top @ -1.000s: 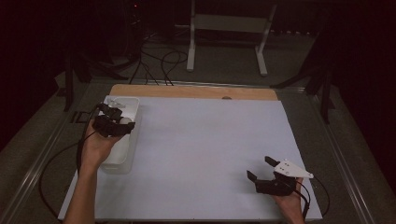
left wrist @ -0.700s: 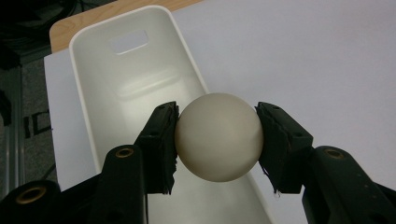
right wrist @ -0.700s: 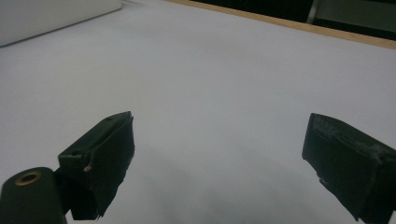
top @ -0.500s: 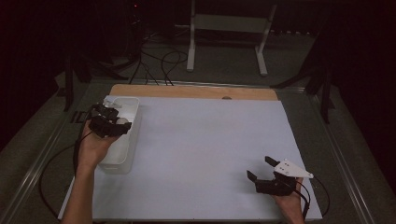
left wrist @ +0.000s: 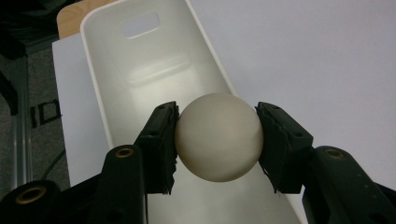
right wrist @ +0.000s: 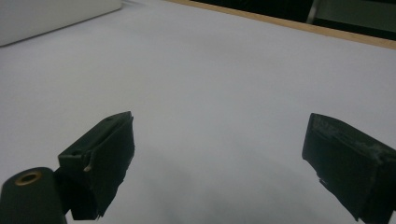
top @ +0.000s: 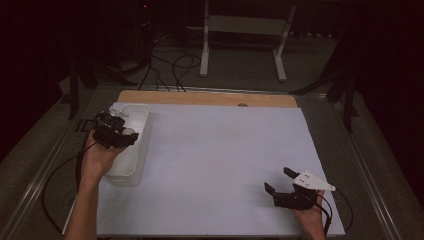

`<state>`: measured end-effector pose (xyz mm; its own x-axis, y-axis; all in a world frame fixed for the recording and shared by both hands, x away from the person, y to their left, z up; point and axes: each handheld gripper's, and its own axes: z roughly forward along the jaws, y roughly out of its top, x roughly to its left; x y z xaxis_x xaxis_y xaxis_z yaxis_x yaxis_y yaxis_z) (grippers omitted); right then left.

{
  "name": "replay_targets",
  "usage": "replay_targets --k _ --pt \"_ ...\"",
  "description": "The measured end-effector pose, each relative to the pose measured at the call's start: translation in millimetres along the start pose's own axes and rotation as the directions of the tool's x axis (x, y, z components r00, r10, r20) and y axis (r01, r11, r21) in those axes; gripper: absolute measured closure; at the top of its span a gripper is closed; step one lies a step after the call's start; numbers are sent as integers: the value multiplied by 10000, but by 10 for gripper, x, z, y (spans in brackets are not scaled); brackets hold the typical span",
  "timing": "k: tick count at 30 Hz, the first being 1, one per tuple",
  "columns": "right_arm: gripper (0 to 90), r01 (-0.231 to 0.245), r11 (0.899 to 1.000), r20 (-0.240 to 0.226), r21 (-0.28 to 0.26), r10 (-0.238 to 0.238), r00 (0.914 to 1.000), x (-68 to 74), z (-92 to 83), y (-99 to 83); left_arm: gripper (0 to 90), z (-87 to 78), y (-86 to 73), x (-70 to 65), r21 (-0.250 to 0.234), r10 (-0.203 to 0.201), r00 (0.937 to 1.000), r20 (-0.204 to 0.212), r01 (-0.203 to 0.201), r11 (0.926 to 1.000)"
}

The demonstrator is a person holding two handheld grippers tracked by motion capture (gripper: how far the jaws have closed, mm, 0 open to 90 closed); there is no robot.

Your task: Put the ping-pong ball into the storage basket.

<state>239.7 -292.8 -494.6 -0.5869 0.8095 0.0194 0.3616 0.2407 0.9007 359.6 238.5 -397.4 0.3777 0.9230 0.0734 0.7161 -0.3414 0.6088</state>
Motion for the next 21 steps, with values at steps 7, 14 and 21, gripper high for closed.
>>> replay_targets --k 7,14,21 --pt "88 8 10000 7 3 -8 10000 -2 -1 0 507 21 -25 15 87 -14 10000 -9 14 10000" --pt "88 17 10000 9 3 -17 10000 -1 1 0 506 25 -44 25 115 -33 10000 -8 33 9999" --pt "88 10 10000 10 4 -10 10000 -1 0 0 506 25 -50 29 129 -45 10000 21 45 9999"
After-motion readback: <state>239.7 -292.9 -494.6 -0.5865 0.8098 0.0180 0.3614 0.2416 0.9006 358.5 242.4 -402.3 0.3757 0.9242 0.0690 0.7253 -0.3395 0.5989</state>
